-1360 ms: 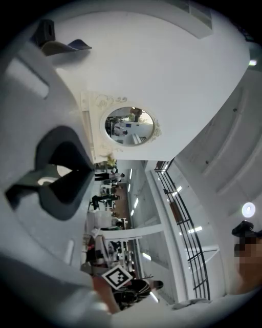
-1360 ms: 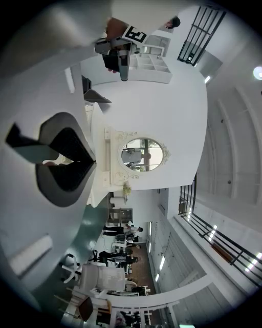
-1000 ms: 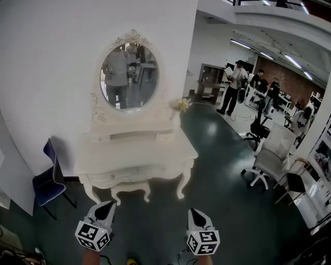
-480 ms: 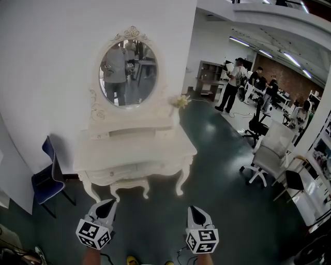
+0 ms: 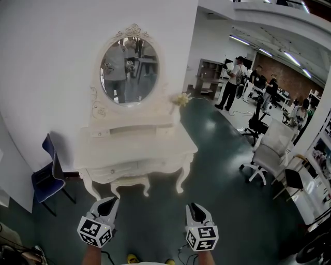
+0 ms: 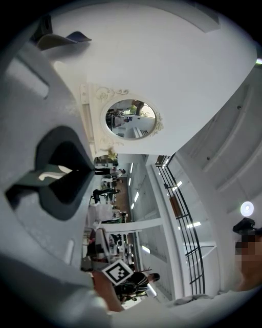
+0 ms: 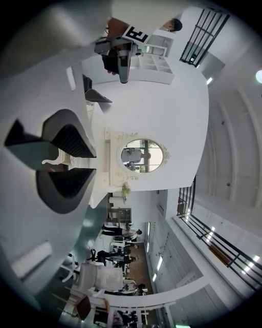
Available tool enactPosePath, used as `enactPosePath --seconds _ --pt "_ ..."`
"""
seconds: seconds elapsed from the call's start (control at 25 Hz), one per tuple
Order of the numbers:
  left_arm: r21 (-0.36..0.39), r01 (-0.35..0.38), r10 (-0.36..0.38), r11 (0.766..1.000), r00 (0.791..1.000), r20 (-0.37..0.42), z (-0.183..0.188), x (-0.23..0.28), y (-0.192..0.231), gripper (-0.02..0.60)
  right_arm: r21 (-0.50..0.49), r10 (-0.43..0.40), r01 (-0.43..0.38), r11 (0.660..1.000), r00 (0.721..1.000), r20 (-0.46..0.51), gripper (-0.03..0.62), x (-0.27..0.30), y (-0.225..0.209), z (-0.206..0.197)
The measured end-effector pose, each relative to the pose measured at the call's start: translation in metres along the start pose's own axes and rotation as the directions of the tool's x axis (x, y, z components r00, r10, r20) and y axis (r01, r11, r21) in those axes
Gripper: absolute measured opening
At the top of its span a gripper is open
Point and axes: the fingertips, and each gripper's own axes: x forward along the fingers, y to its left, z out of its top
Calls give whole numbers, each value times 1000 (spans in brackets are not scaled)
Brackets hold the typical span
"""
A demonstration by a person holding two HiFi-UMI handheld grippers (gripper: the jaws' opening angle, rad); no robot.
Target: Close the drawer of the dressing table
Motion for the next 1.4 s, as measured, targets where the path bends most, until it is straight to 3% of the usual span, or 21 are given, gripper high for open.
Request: enactPosePath --seconds 0.24,0.56,1.4 --pt "-2 6 -6 1000 1000 1 -1 -2 5 -2 6 -11 11 1000 1000 4 49 3 4 2" --pt "-4 15 -15 1000 1000 5 -2 -4 15 -2 8 -23 23 1000 1000 -10 106 6 12 -2" --pt "-17 114 -114 993 993 -18 -23 -4 46 -2 52 -104 105 993 994 -14 106 22 43 -14"
